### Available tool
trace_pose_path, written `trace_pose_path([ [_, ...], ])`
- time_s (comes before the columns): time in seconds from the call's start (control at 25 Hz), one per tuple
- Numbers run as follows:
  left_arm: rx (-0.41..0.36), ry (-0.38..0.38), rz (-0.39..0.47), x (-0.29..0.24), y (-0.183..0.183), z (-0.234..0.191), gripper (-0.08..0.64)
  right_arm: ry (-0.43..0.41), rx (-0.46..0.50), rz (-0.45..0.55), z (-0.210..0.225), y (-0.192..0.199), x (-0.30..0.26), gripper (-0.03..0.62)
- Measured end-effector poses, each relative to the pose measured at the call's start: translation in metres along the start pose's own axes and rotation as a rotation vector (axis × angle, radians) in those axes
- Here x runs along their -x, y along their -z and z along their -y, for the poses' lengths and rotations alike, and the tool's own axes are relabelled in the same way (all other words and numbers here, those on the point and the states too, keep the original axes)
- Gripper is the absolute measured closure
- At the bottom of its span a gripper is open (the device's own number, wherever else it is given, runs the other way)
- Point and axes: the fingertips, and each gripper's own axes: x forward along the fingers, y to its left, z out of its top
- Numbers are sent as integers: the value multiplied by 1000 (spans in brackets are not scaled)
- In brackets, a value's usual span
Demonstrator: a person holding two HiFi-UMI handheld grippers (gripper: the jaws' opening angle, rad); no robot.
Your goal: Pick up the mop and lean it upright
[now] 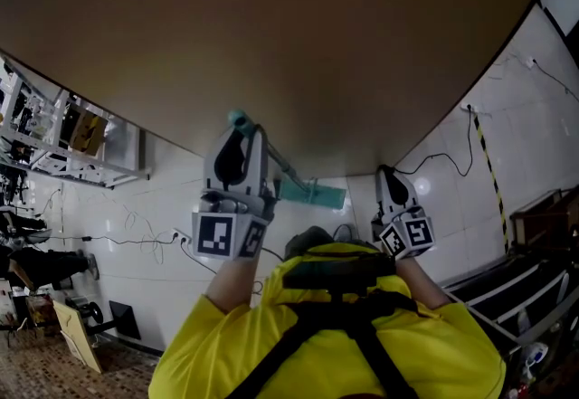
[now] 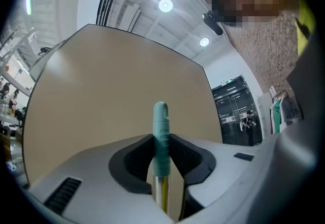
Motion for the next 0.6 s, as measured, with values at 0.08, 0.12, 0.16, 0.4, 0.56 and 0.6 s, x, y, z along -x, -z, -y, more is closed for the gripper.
trace_pose_path([
  [0.08, -2, -6, -10, 2, 2, -2, 462, 0, -4, -1, -1, 1, -1, 586],
  [0.12, -1, -8, -12, 2, 3, -3, 462, -1, -3, -3, -1, 1, -1, 588],
  [0.16, 3, -10, -18, 3, 3, -5, 462, -4, -3, -7, -3, 2, -1, 587],
  [0.4, 2, -27, -49, 7, 10, -19, 463, -20, 5, -30, -9, 9, -6, 587],
  [0.56, -11, -42, -54, 7, 20, -27, 463, -25, 8, -43, -11, 9, -12, 586],
  [0.6, -14, -46, -68, 6, 29, -30, 463, -27, 7, -49, -11, 10, -14, 586],
])
